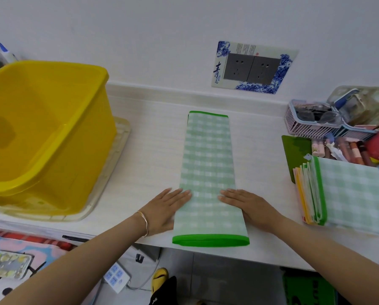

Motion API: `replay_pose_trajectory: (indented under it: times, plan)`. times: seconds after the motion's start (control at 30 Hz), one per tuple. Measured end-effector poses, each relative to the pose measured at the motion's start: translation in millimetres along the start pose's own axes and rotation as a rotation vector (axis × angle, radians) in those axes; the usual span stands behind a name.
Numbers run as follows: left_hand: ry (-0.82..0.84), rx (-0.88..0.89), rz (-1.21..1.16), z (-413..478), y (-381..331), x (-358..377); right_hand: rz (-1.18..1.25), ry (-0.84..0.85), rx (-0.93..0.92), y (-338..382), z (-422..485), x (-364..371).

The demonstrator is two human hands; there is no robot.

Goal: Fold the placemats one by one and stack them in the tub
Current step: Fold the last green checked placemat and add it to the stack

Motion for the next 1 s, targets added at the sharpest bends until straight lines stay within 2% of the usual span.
replay_pose_trajectory:
  times: [0.1, 0.23, 0.3, 0.4, 0.47, 0.53, 0.63, 0.67, 0.8, 1.0]
  plan:
    - [-0.058, -0.057, 0.025, 11.9, 0.9, -3.4, -0.038, -0.019, -0.019, 3.9, -7.1, 0.2]
    - [-0.068, 0.017, 0.088, 22.8, 2.2, -0.1, -0.115, -0.035, -0.017, 5.2, -9.7, 2.3]
    - [-0.159, 0.066, 0.068, 23.3, 2.8, -8.3, -0.100, -0.077, 0.024, 2.4, -9.5, 1.3]
    - [-0.288, 0.074, -0.098, 26.7, 9.4, -24.8, 0.032, -0.208, 0.171, -4.2, -7.2, -7.1]
    - [-0.377, -0.006, -0.223, 28.7, 18.7, -32.9, 0.210, -0.237, 0.333, -10.5, -4.5, -11.4]
    - [-0.476, -0.164, -0.386, 29.8, 28.5, -36.8, 0.412, -0.220, 0.573, -22.7, -2.9, -12.1]
    - [-0.562, -0.488, -0.709, 30.2, 41.0, -33.9, 1.013, -0.238, 0.982, -35.9, -2.1, -0.3]
    - [-0.596, -0.552, -0.751, 31.4, 42.6, -34.7, 1.074, -0.268, 1.040, -37.1, -1.4, 0.0]
    - [-0.563, -0.683, -0.738, 37.5, 46.7, -35.9, 0.740, -0.215, 1.024, -38.1, 9.5, -4.4]
    - [-0.542, -0.789, -0.767, 42.7, 54.0, -31.1, 0.696, -0.239, 1.121, -40.8, 15.4, -1.8]
Point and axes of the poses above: each hand's wrist, its own z-axis towards the middle knuckle, its own x-axis out of the palm, y = z × x, the point moved 7 cm from there along z, towards the middle knuckle, and after that the axes turned 11 degrees about -z, right-handed, at the moved point
